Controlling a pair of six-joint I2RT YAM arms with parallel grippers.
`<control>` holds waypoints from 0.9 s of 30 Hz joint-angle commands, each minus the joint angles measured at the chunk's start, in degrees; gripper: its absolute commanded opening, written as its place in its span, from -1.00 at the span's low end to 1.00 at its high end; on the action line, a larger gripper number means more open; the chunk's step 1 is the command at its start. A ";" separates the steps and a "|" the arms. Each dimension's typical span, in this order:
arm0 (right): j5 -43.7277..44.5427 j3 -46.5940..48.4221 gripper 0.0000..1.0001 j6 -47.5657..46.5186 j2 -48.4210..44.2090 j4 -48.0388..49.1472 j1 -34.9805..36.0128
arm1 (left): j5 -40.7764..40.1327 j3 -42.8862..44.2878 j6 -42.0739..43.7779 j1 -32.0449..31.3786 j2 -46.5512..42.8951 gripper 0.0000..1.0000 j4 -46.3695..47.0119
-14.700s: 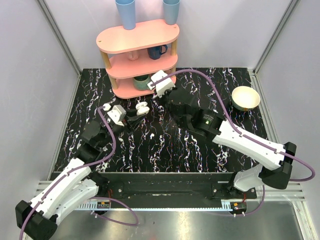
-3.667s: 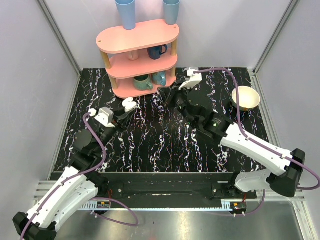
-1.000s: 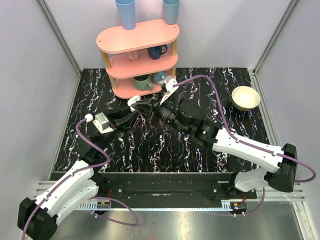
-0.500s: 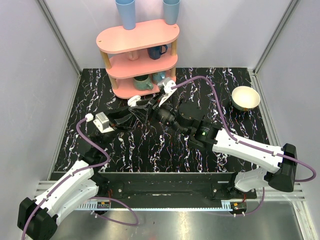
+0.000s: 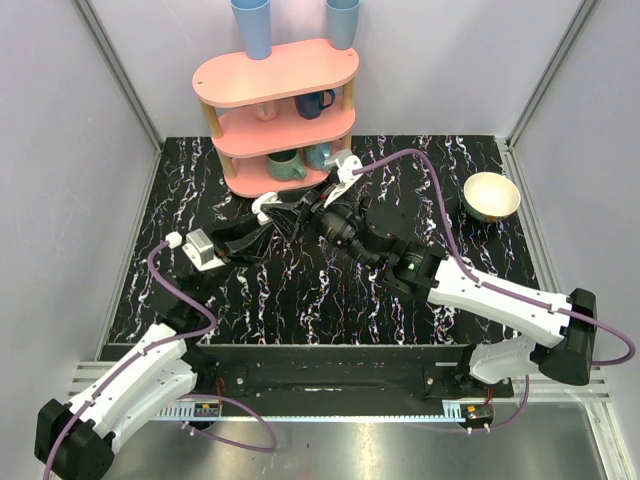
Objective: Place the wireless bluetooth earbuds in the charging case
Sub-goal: Insert the left earbud into the left side groove of the charging case, then close the charging case with the earbuds.
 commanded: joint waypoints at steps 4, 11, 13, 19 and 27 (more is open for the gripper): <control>5.38 3.99 0.11 -2.11 -2.86 2.28 -0.29 | 0.01 -0.18 1.11 -0.11 -0.97 -1.00 2.05; 14.27 11.54 0.14 -3.61 0.12 -10.69 -0.38 | 4.48 -0.61 5.41 -0.19 -2.73 -1.00 -3.23; 15.67 16.99 0.16 -4.31 3.20 -15.54 -0.46 | 6.33 -0.44 7.43 -0.11 -3.43 -1.00 -4.11; 14.37 35.36 0.20 -1.15 13.74 -40.41 -2.04 | 14.34 2.37 10.25 -0.19 -3.78 -1.00 -7.98; 5.75 34.85 0.22 2.89 15.16 -44.21 -2.92 | 15.22 3.60 10.25 -0.11 -3.70 -1.00 -8.77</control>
